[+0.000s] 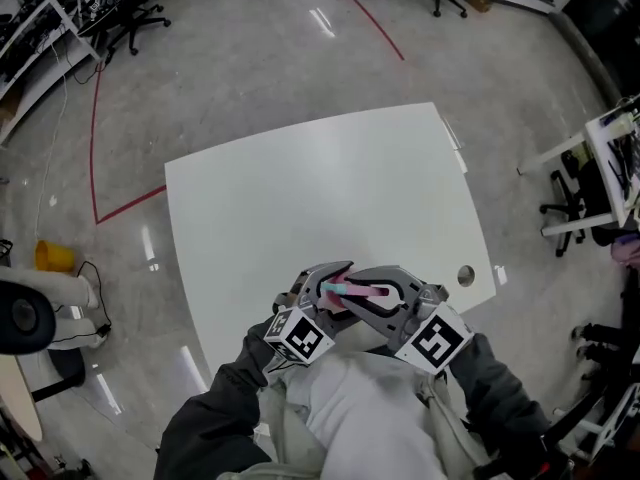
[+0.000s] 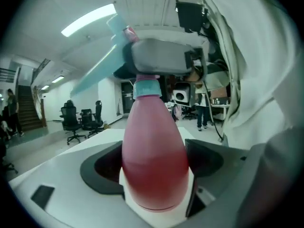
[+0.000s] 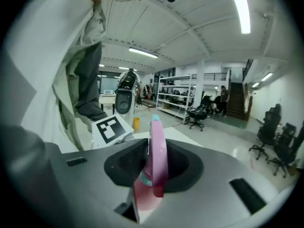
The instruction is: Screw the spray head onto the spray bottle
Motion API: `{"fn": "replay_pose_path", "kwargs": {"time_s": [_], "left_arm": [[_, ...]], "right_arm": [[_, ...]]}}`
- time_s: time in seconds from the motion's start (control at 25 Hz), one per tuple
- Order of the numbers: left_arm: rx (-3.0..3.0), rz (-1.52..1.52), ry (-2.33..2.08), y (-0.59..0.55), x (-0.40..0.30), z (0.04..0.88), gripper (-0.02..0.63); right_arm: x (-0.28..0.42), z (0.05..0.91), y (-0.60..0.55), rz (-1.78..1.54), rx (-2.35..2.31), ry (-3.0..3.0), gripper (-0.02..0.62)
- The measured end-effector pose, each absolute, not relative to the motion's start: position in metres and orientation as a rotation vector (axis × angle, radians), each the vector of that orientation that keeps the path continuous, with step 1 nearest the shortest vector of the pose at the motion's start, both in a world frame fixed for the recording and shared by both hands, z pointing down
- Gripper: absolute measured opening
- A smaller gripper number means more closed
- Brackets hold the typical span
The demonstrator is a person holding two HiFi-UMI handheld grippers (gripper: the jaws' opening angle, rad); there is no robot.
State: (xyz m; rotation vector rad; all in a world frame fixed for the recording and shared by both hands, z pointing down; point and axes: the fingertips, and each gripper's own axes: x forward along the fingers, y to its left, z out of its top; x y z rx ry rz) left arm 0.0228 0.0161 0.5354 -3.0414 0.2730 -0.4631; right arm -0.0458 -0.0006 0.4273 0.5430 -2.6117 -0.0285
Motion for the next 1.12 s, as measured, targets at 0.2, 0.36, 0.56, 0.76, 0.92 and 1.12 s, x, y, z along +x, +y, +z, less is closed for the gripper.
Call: {"fn": "replay_pose_path", "kwargs": {"time_s": [0.2,0.36,0.56,0.76,0.92,1.12], "left_arm": [[-2.993,-0.487,0.59,0.0,0.012,0.526,0.414],[-2.782,-0.69,0.917,-0.013,-0.003,0.519,0.411],[-2.887,-0.554,0.95,-0.002,-0.011,0.508,0.411],[-2.954,-0.48,0.782,0.008,-0.014,0.503,0.411],[-2.988,-0.399,0.7,0.017,0.002,0.494,0.405],[-3.159,0.056,0.751,0.007,0.0,0.454,0.399]], "right_arm": [[-0.032,0.416,-0.025,0.215,1.021,-2.657,0.074],[-0.01,0.419,-0.047,0.423,1.511,-2.426,0.075],[-0.04,0.363,-0.023,0.102,1.543,-2.542,0.075],[-0.016,0.353,0.006,0.236,1.362,-2.731,0.141],[-0.005,0.356,0.021,0.285,1.347,-2.795,0.141],[-0.009,0.343,0.037,0.172,1.238,-2.93,0.141]]}}
